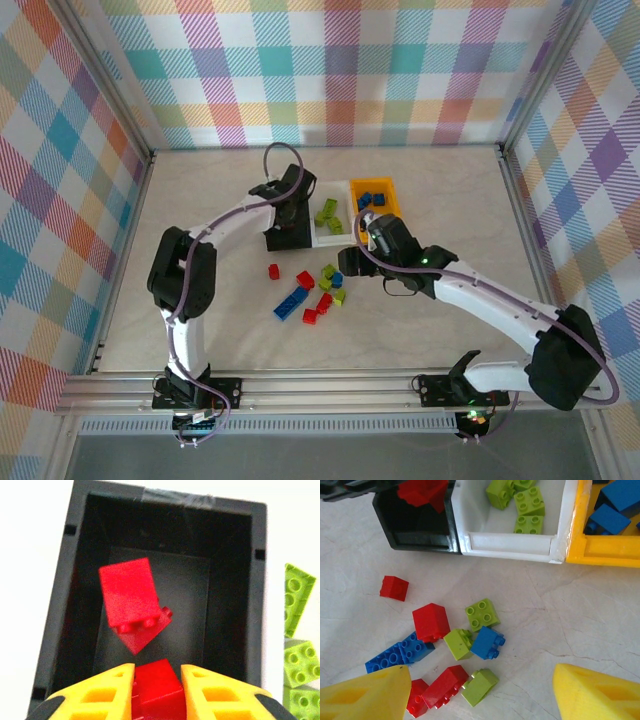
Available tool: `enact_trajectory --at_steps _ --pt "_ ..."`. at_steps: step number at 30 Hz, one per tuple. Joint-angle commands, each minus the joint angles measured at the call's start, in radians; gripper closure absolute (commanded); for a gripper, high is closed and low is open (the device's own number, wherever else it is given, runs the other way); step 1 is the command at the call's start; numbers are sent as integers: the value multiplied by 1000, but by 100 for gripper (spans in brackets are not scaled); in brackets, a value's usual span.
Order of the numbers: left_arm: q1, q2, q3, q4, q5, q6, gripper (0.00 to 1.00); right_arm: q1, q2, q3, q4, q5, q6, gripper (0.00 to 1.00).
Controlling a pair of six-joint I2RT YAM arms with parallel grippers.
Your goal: Sort the legos into containers by color
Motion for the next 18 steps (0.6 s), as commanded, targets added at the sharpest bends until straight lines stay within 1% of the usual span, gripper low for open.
enact_trajectory --at_steps 1,2,5,9,14,18 --pt "10 10 69 -40 -18 24 60 -6 -24 -8 5 0 17 23" --pt "10 7 66 -39 -16 24 55 -6 -25 -8 5 1 16 21" --pt "10 -29 36 -31 12 19 48 -6 -32 -13 5 5 17 17" --pt "8 -130 -54 -9 48 2 36 -6 -30 -13 12 5 14 15" --pt "7 -328 -281 35 97 -41 19 -8 -24 -17 21 2 13 14" --pt "7 -434 -448 42 130 -72 14 -9 -18 -25 31 -1 17 14"
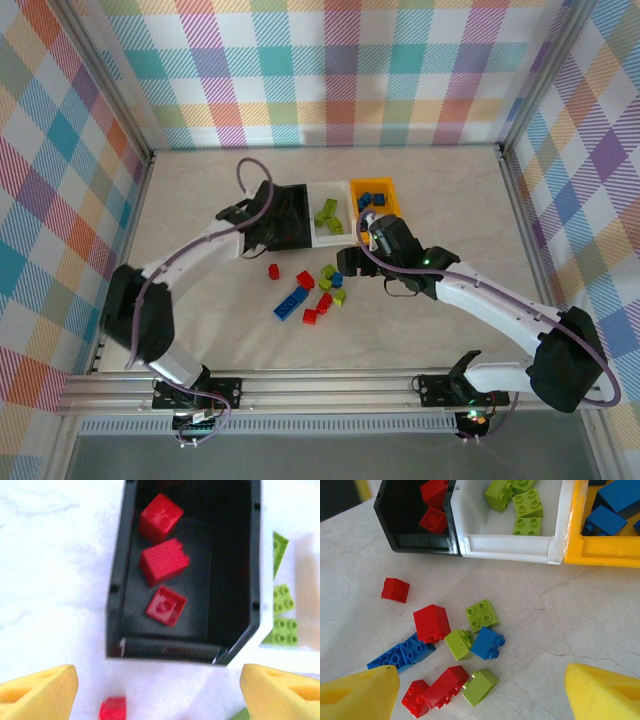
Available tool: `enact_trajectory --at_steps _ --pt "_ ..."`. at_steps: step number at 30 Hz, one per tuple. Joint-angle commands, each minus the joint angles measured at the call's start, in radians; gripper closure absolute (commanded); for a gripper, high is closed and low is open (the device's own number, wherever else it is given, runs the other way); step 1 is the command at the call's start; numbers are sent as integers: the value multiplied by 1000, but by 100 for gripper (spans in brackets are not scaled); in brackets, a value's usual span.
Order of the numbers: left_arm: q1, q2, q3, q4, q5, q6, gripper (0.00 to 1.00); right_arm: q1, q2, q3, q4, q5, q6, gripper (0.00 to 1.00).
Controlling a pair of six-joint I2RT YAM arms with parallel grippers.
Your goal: Sort the legos into containers by color
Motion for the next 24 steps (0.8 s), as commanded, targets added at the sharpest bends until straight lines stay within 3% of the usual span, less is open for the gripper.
enact_trajectory --at_steps 1,9,17,24 --pt "5 -60 -120 7 47 -40 13 -7 -10 -15 28 -3 11 14" --pt "5 43 -227 102 116 -36 20 -7 -5 -16 34 -8 14 14" --pt "2 154 -220 116 97 -34 45 -9 -35 -21 13 8 9 14" --pt "-4 133 -221 105 84 -35 65 -14 -34 -19 16 4 7 14"
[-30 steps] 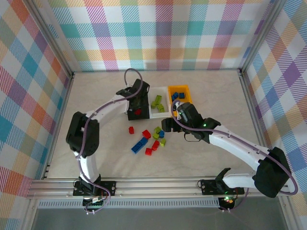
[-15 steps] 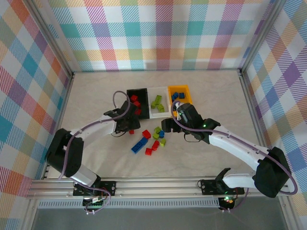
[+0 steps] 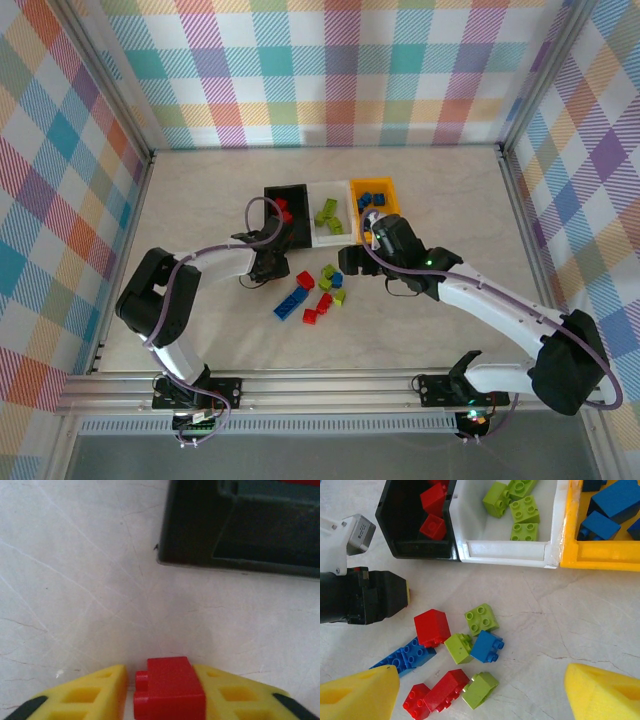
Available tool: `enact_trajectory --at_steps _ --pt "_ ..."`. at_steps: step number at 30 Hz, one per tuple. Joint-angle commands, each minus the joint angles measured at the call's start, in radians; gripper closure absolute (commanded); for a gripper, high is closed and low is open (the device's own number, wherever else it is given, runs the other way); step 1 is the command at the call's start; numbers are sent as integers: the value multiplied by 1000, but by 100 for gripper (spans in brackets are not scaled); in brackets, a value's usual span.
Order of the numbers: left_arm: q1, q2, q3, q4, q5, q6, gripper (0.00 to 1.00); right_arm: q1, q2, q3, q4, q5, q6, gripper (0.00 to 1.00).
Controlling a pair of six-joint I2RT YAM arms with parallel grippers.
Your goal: Sort the legos into containers by color
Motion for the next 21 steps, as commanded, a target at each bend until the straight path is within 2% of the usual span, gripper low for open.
enact_trajectory --at_steps 1,5,9,12,16,21 --pt "-3 -24 10 -14 -10 1 68 -4 -17 -12 6 4 0 14" --pt "-5 -75 28 -51 -16 9 77 -6 -16 -12 5 2 2 14" --pt "-6 -175 58 -91 -7 6 78 -5 -20 -11 5 1 0 14" --pt "-6 -199 152 -141 -27 21 78 -5 -18 -11 8 -1 0 14" --pt "1 -113 318 -181 -76 59 78 -7 -8 -11 12 -1 2 14" --pt "30 81 530 -214 -121 88 79 -7 -4 -12 11 -1 5 14"
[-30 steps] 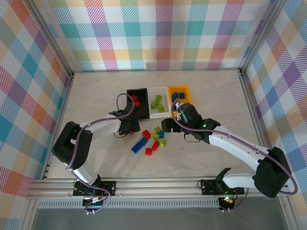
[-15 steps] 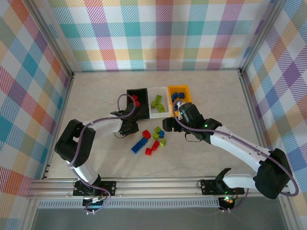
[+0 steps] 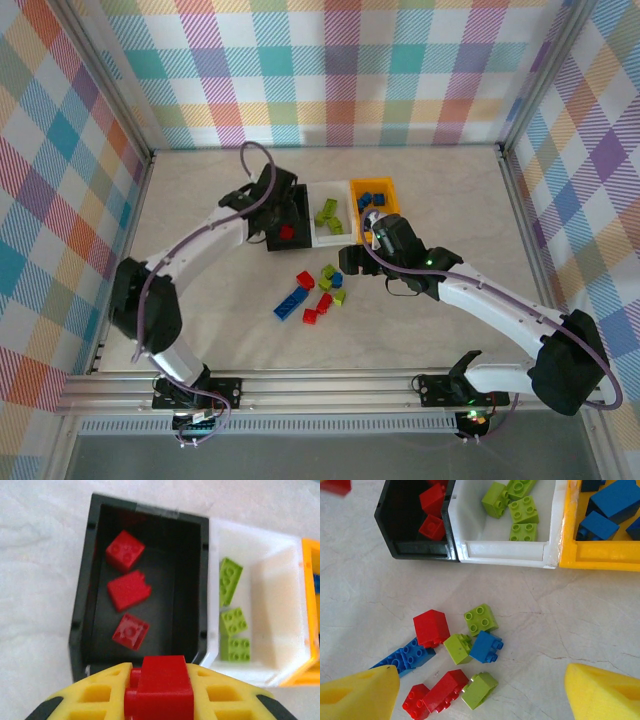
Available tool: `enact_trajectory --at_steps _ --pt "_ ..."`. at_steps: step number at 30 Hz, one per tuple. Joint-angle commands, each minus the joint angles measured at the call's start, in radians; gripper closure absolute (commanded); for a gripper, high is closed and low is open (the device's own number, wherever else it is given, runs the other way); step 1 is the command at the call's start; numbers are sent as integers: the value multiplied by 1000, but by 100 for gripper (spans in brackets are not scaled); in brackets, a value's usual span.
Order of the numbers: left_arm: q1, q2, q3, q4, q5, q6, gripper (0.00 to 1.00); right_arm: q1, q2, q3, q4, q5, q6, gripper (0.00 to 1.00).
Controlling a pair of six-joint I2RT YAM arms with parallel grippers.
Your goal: Sort the legos into containers by color
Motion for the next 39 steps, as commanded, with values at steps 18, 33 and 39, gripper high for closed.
enact_trajectory --at_steps 18,33,39 --pt "44 374 331 -148 -45 54 54 -5 2 -30 -8 -60 -5 14" --pt "33 -229 -228 25 104 -34 0 106 309 172 -24 -162 -126 26" --pt "33 -475 -484 -15 86 -89 0 146 501 325 -65 -134 -169 27"
